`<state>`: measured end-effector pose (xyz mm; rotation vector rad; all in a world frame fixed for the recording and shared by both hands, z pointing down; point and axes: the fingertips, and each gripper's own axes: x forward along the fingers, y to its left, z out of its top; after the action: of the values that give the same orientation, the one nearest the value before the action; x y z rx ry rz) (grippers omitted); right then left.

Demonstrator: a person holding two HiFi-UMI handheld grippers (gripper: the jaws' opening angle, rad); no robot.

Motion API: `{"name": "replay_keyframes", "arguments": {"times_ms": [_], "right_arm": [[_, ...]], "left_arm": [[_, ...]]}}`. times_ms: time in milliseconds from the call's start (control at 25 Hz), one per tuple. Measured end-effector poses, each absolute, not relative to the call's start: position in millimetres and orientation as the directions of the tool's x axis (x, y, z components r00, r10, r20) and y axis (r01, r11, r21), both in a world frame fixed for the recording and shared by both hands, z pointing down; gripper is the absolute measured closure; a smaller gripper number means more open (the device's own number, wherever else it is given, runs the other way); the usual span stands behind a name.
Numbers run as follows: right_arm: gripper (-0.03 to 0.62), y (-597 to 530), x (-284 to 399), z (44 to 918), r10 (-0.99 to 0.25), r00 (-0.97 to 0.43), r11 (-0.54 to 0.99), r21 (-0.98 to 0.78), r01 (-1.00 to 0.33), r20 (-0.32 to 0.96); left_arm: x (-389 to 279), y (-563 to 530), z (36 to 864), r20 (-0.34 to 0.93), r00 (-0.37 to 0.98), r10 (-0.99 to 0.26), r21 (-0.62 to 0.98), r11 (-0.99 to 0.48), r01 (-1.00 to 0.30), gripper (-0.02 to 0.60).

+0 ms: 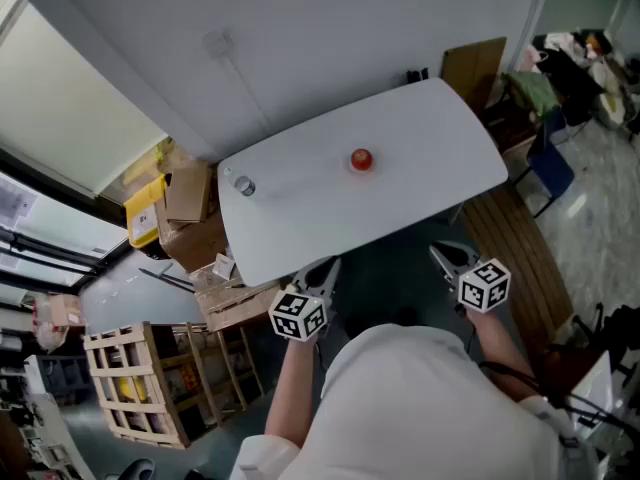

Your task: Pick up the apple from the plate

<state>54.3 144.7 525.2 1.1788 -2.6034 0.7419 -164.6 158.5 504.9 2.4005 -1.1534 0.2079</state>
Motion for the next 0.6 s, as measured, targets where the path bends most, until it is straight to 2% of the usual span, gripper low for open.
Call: {"name": "replay_keyframes", "arguments": {"times_ms": [600], "right_arm": [[0.553,146.9,60.4,527.1,-0.645,-0.669,0.551,-0.382,-0.742,0.370]], "left_arm": [[-157.1,163.1,509.5,0.340,0.634,-0.694,0.349,-0.532,-0.771,0.580]]}}
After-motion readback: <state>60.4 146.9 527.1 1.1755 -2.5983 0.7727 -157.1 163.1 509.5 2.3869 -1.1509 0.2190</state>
